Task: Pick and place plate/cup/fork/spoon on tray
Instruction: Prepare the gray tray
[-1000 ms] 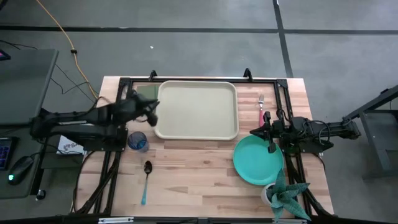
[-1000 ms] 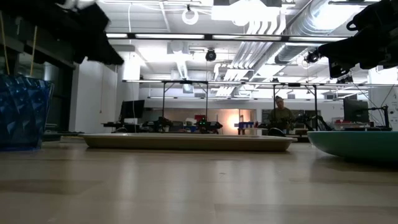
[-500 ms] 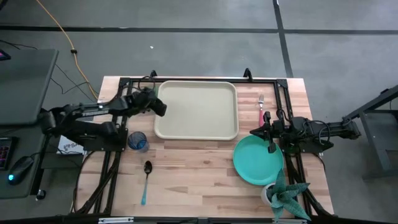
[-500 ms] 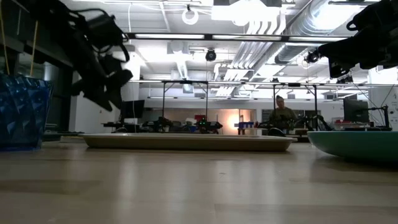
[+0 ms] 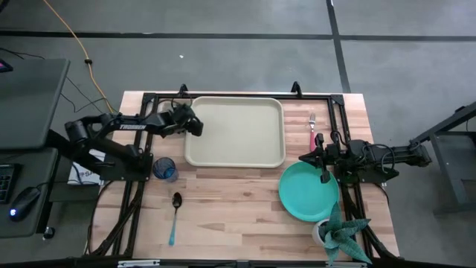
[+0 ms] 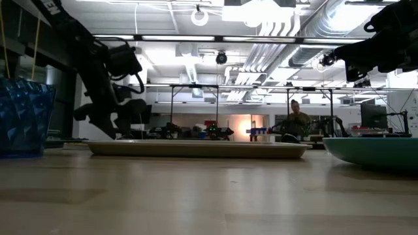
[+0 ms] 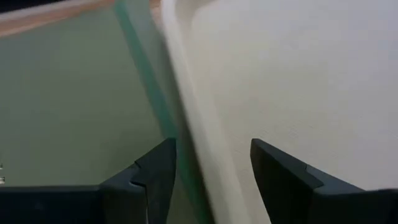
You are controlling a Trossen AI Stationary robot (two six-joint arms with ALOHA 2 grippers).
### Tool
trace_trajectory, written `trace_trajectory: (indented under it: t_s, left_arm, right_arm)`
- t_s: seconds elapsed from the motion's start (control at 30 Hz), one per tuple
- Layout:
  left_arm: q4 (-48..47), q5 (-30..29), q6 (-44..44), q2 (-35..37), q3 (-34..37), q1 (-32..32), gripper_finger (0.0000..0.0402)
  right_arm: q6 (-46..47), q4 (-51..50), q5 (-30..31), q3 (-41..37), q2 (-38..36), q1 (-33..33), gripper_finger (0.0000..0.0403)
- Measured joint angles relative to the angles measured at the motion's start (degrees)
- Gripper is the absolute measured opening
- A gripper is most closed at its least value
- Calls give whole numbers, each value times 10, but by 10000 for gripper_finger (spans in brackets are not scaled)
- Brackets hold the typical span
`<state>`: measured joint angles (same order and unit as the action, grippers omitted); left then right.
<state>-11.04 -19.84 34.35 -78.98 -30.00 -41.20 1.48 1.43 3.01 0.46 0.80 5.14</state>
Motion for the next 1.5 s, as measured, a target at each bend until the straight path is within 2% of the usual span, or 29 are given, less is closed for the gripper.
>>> trace_trajectory:
  t_s: [0.23,0.4,0.8,0.87,1.13,1.5]
  left_arm:
    - [40,12,15,-39,0,-16,183]
    - [53,23,29,-51,0,-13,157]
    - [53,24,28,-50,0,19,22]
    - [50,24,21,-50,-1,27,10]
    - [17,5,23,-49,-1,64,11]
    - [-7,-49,177,-50,0,142,12]
  right_arm:
    - [0,0,0,0,0,0,0]
    - [0,0,0,0,0,0,0]
    - [0,0,0,0,0,0,0]
    - [0,0,0,0,0,0,0]
    - [0,0,0,0,0,0,0]
    - [0,0,0,0,0,0,0]
